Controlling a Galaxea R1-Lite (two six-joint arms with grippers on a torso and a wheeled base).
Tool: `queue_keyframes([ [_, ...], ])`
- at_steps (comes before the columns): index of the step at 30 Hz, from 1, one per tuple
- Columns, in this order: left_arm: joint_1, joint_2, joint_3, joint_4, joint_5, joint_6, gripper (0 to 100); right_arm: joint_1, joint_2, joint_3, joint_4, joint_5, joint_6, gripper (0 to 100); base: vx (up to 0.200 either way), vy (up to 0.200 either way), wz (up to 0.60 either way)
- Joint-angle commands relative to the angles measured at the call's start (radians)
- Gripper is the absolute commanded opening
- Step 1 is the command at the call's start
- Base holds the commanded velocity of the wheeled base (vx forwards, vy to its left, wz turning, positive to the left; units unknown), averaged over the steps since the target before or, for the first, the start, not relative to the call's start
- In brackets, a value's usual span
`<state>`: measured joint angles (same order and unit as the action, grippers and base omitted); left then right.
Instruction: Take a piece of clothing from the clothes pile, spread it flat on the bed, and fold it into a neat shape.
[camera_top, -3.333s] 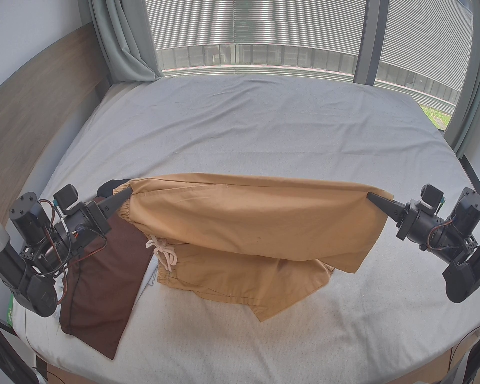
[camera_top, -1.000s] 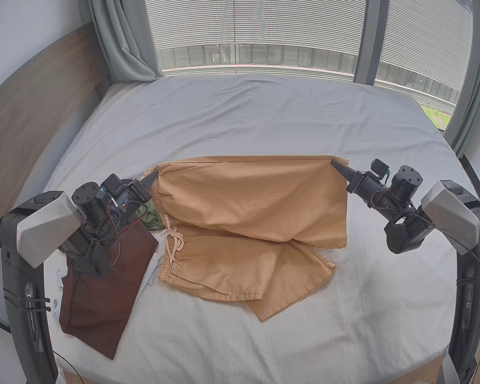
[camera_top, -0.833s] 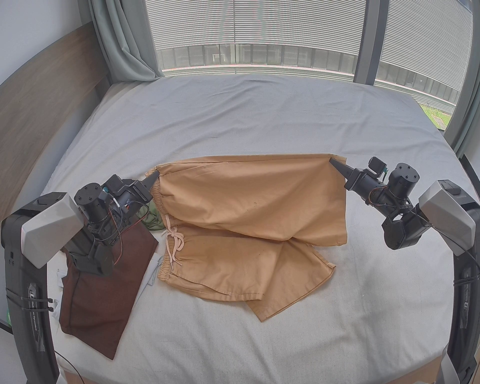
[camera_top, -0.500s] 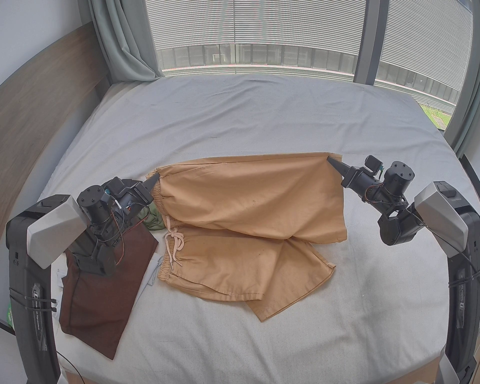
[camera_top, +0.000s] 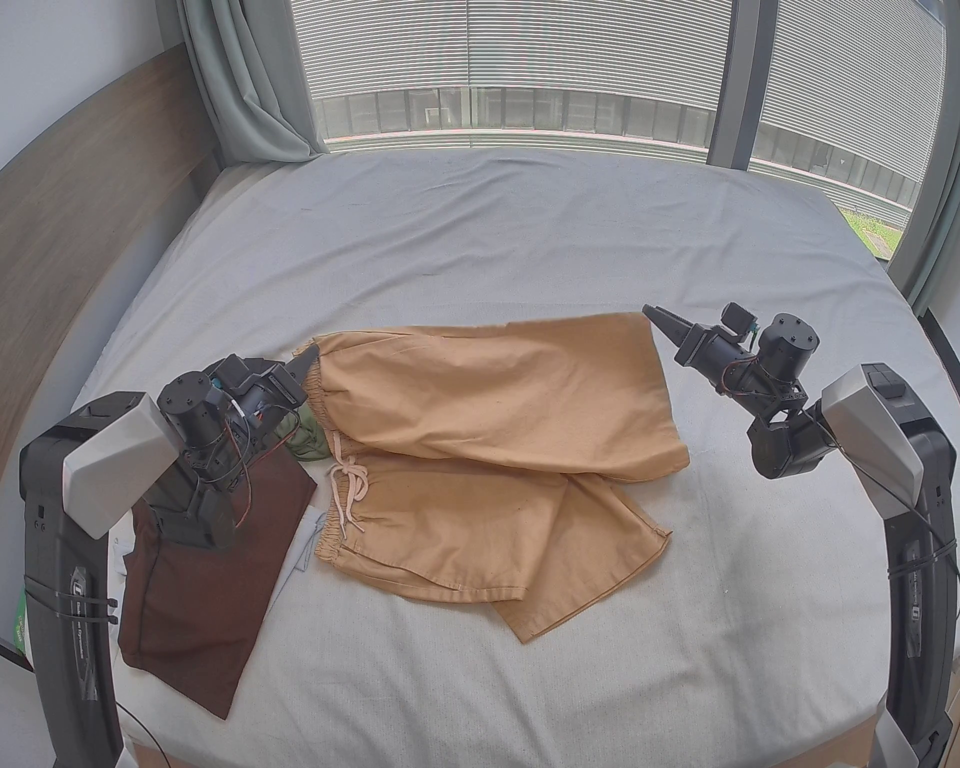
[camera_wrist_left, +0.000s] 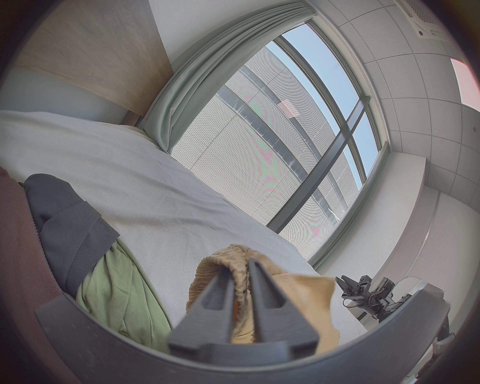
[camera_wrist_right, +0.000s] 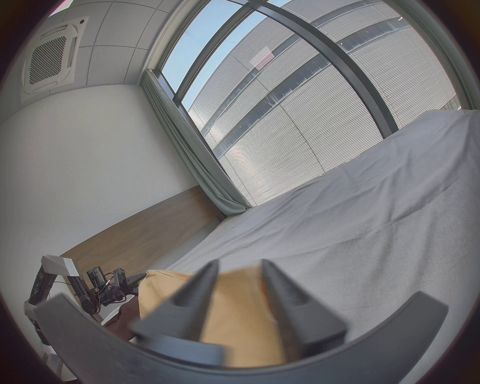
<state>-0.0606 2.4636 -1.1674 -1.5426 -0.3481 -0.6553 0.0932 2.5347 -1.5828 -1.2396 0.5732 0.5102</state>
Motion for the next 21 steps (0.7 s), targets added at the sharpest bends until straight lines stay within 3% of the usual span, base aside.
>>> queue_keyframes([
  [1, -0.002, 0.015, -0.011, 0.001, -0.003, -0.007, 100, 0.002, 0.019, -0.026, 0.0, -0.001, -0.001, 100, 0.0, 0.0, 0.0],
  [4, -0.008, 0.014, -0.003, 0.001, 0.0, -0.052, 100, 0.002, 0.018, 0.014, -0.012, -0.001, -0.004, 100, 0.0, 0.0, 0.0],
  [11, 0.001, 0.003, 0.023, 0.009, 0.001, -0.05, 100, 0.007, -0.085, 0.218, -0.064, -0.001, -0.015, 100, 0.0, 0.0, 0.0],
  [21, 0.001, -0.158, 0.284, -0.005, -0.014, 0.002, 100, 0.02, -0.278, 0.583, -0.15, -0.001, -0.07, 100, 0.0, 0.0, 0.0],
])
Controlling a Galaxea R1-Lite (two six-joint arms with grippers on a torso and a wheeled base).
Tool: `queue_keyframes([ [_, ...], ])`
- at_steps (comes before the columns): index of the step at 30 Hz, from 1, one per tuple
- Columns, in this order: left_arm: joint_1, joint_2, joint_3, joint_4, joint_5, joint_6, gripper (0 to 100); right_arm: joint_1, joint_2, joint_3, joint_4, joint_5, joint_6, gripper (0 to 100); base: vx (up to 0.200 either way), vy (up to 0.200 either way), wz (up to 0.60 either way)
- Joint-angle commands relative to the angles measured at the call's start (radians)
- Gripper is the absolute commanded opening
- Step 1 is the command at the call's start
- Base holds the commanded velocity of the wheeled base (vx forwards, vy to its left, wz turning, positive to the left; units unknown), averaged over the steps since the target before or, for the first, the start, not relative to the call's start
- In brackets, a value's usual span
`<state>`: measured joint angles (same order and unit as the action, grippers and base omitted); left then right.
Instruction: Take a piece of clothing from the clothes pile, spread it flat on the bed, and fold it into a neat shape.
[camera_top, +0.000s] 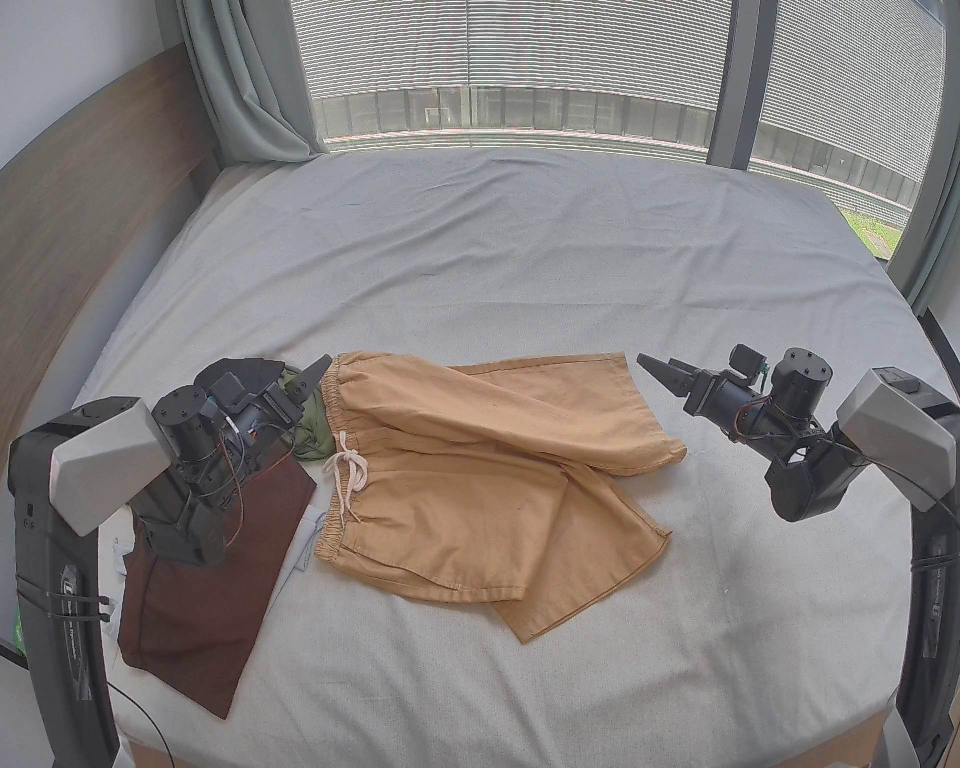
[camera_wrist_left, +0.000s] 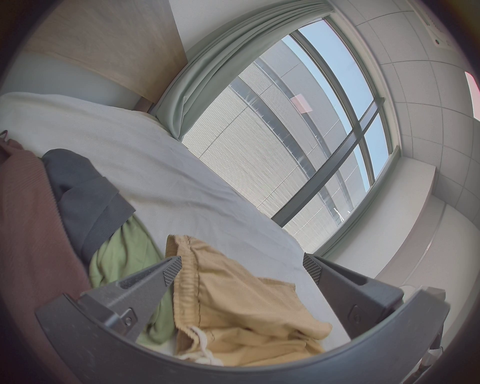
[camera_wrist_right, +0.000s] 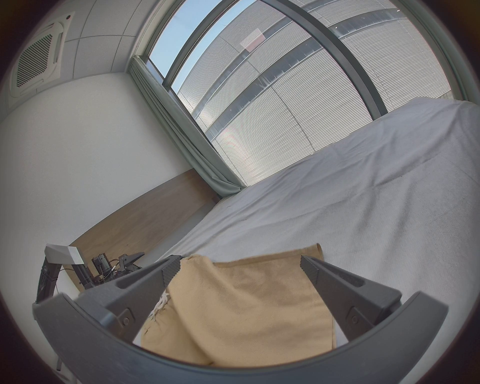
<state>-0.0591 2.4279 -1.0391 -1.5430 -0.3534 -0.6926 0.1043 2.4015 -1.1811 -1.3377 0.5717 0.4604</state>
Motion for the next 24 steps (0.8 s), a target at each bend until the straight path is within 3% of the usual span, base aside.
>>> queue_keyframes([
  [1, -0.002, -0.144, 0.186, -0.005, -0.01, 0.057, 100, 0.011, -0.162, 0.218, -0.063, 0.0, -0.02, 100, 0.0, 0.0, 0.0],
  [5, -0.001, -0.213, 0.284, -0.006, -0.019, 0.117, 100, 0.017, -0.214, 0.322, -0.104, 0.0, -0.02, 100, 0.0, 0.0, 0.0],
  [10, 0.022, -0.332, 0.41, -0.006, -0.111, 0.191, 100, 0.017, -0.277, 0.451, -0.16, -0.001, -0.02, 100, 0.0, 0.0, 0.0],
  [19, 0.021, -0.509, 0.57, -0.003, -0.246, 0.188, 100, 0.028, -0.346, 0.621, -0.202, -0.035, -0.026, 100, 0.0, 0.0, 0.0],
  [24, 0.013, -0.51, 0.614, -0.002, -0.263, 0.189, 100, 0.043, -0.341, 0.686, -0.202, -0.039, -0.054, 100, 0.0, 0.0, 0.0],
])
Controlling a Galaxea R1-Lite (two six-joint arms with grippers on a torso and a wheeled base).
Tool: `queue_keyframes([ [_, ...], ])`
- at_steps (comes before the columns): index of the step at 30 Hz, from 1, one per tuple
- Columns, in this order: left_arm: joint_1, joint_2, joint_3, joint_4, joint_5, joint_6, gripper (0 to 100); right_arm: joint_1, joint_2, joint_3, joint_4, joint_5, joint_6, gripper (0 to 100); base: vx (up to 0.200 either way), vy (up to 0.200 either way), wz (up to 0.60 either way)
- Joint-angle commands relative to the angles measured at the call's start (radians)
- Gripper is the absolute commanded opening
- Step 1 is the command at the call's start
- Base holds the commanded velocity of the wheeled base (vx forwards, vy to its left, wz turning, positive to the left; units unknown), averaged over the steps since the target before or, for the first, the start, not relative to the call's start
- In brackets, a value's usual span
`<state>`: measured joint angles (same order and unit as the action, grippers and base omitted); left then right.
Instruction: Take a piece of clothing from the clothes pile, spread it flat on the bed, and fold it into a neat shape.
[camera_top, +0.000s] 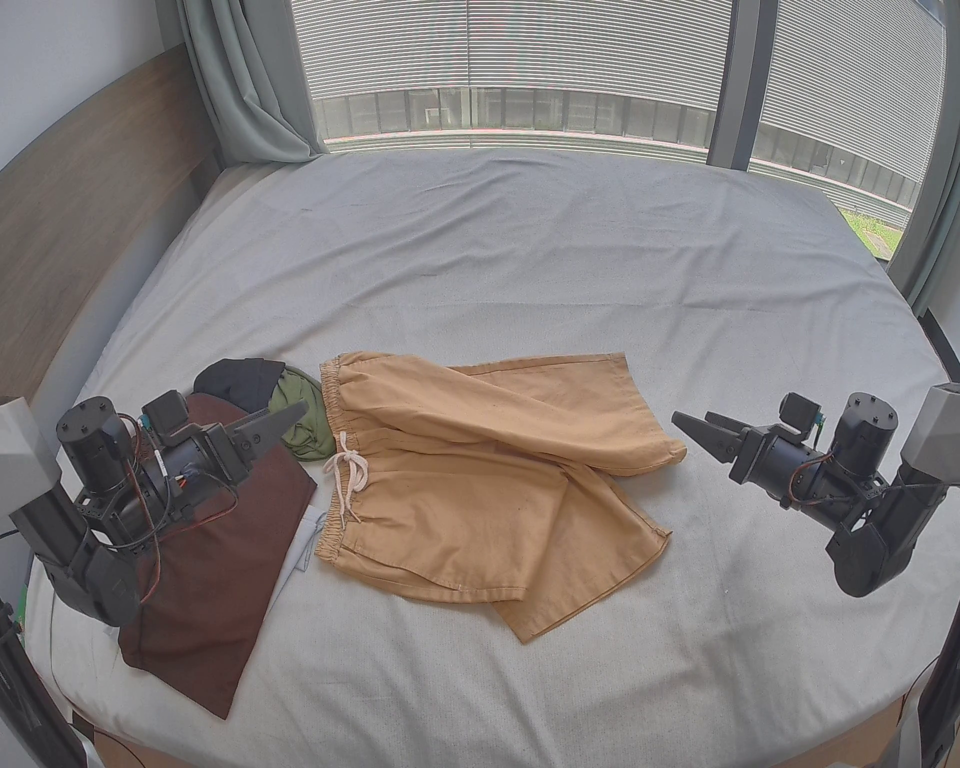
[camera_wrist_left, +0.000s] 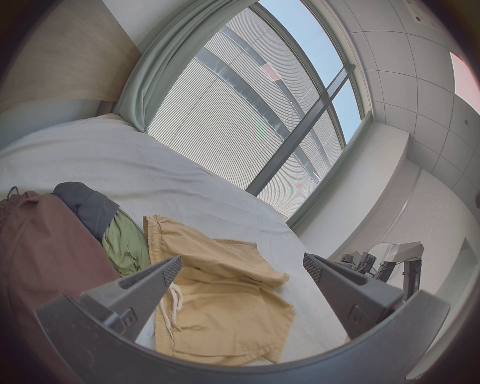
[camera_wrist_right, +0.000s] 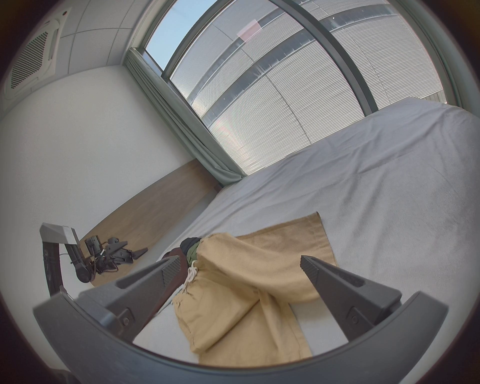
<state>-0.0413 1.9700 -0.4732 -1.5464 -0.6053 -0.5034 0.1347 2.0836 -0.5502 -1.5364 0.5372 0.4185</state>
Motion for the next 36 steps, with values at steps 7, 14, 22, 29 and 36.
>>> queue_keyframes([
  [7, 0.004, -0.048, 0.076, 0.002, -0.014, 0.003, 100, 0.069, -0.023, 0.139, -0.004, -0.051, -0.014, 100, 0.0, 0.0, 0.0],
  [14, -0.005, -0.019, 0.157, 0.002, -0.014, 0.118, 100, 0.082, -0.02, 0.168, -0.004, -0.077, -0.01, 100, 0.0, 0.0, 0.0],
  [22, 0.0, 0.047, 0.162, 0.002, -0.017, 0.171, 100, 0.074, -0.016, 0.194, -0.004, -0.079, -0.018, 100, 0.0, 0.0, 0.0],
  [29, 0.003, 0.056, 0.189, 0.002, -0.065, 0.155, 100, 0.069, 0.015, 0.196, -0.004, -0.079, -0.017, 100, 0.0, 0.0, 0.0],
  [36, 0.006, 0.082, 0.192, -0.001, -0.071, 0.207, 100, 0.054, 0.081, 0.193, -0.005, -0.082, -0.015, 100, 0.0, 0.0, 0.0],
])
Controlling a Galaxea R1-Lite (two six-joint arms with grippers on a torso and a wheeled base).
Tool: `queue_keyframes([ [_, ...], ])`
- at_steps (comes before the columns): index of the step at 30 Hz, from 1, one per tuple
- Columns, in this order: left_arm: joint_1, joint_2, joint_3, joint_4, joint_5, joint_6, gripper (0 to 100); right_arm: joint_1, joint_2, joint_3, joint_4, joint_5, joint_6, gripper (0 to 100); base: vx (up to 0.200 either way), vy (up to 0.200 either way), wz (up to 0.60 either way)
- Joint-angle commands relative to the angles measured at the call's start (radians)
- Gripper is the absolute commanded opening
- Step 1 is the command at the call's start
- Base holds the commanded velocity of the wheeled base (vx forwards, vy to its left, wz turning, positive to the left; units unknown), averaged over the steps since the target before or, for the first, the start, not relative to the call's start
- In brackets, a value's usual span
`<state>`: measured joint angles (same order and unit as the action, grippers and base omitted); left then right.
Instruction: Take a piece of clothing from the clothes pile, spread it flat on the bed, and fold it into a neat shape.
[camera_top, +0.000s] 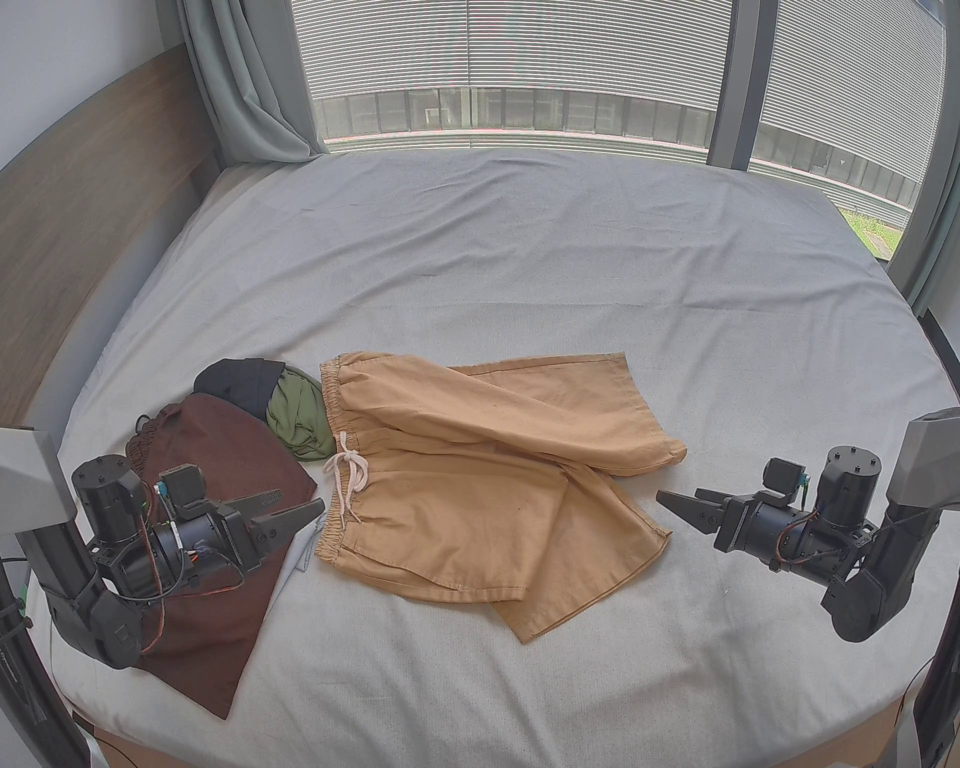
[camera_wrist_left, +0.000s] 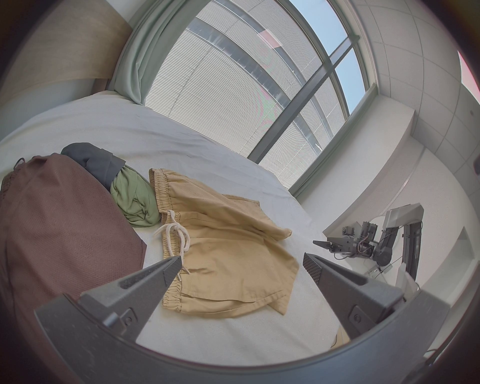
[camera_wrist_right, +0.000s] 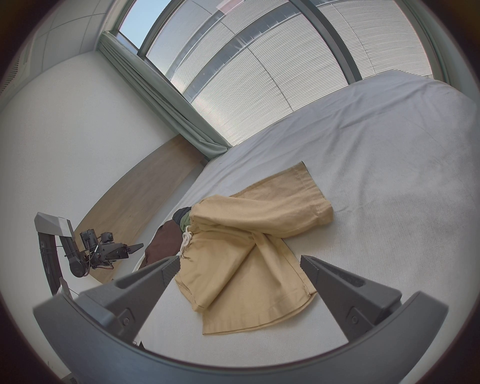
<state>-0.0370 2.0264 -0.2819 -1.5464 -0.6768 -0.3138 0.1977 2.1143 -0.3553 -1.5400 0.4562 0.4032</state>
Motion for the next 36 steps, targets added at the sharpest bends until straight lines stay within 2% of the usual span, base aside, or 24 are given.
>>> queue_keyframes([
  [1, 0.002, 0.041, -0.005, -0.001, 0.002, 0.058, 100, -0.012, 0.07, -0.004, -0.002, -0.002, 0.003, 100, 0.0, 0.0, 0.0],
  [18, 0.0, 0.054, 0.007, -0.001, 0.006, 0.081, 100, -0.021, 0.233, -0.031, -0.002, -0.004, 0.026, 100, 0.0, 0.0, 0.0],
  [28, 0.002, 0.049, 0.012, -0.001, 0.006, 0.082, 100, -0.014, 0.273, -0.093, -0.002, -0.005, 0.183, 100, 0.0, 0.0, 0.0],
  [32, 0.002, 0.049, 0.017, -0.001, 0.005, 0.082, 100, -0.014, 0.288, -0.102, -0.003, -0.005, 0.19, 100, 0.0, 0.0, 0.0],
  [36, 0.002, 0.048, 0.02, -0.001, 0.003, 0.082, 100, -0.007, 0.32, -0.128, -0.002, -0.05, 0.194, 100, 0.0, 0.0, 0.0],
])
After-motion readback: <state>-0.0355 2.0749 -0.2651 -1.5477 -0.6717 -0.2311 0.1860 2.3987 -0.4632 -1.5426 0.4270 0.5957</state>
